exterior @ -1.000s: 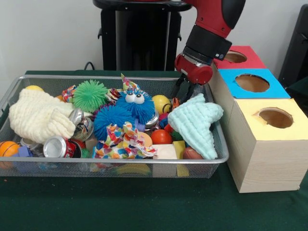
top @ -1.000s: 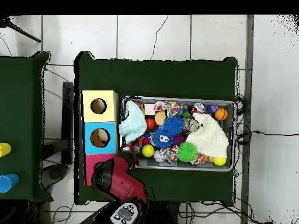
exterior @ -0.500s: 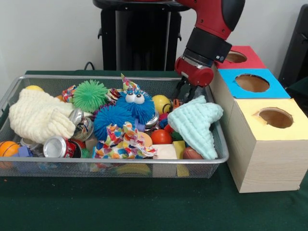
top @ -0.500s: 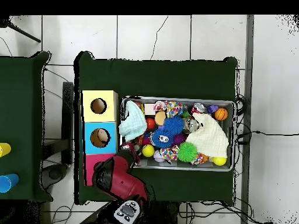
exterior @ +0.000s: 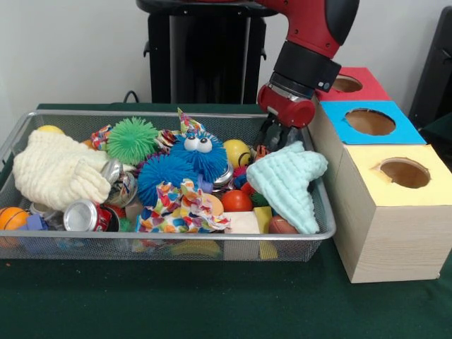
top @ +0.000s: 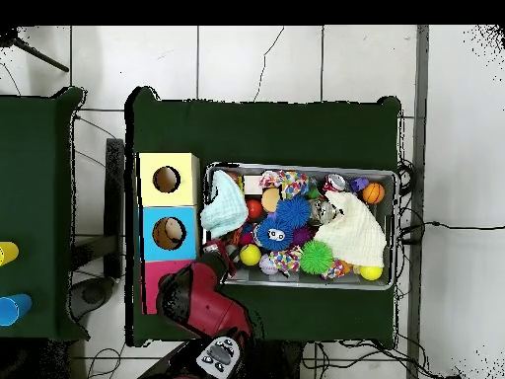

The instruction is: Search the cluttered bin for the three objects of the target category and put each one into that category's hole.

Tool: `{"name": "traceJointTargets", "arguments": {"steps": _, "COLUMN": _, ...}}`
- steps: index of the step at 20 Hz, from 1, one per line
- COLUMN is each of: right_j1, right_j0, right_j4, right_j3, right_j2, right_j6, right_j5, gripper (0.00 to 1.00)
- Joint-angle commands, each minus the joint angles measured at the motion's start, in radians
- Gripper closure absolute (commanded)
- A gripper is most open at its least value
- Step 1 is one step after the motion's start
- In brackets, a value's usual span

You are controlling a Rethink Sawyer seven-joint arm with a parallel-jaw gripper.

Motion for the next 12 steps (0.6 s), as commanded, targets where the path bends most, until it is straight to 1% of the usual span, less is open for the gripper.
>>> {"name": "traceJointTargets", "arguments": {"steps": 1, "right_j1": 0.004, "right_j0": -0.012, "right_j4": -0.024, "right_j3": -0.145, "right_j2": 0.107, "right_j6": 0.149, "right_j5": -0.069, "gripper": 0.0}}
{"name": "traceJointTargets", "arguments": {"steps": 2, "right_j1": 0.002, "right_j0": -0.018, "right_j4": -0.033, "right_j3": -0.144, "right_j2": 0.111, "right_j6": 0.152, "right_j5": -0.073, "gripper": 1.0}}
{"name": "traceJointTargets", "arguments": {"steps": 9, "right_j1": 0.003, "right_j0": -0.028, "right_j4": -0.064, "right_j3": -0.148, "right_j2": 0.113, "right_j6": 0.151, "right_j5": -0.097, "gripper": 1.0}}
{"name": "traceJointTargets", "arguments": {"steps": 12, "right_j1": 0.002, "right_j0": -0.031, "right_j4": -0.073, "right_j3": -0.151, "right_j2": 0.111, "right_j6": 0.142, "right_j5": -0.089, "gripper": 1.0}}
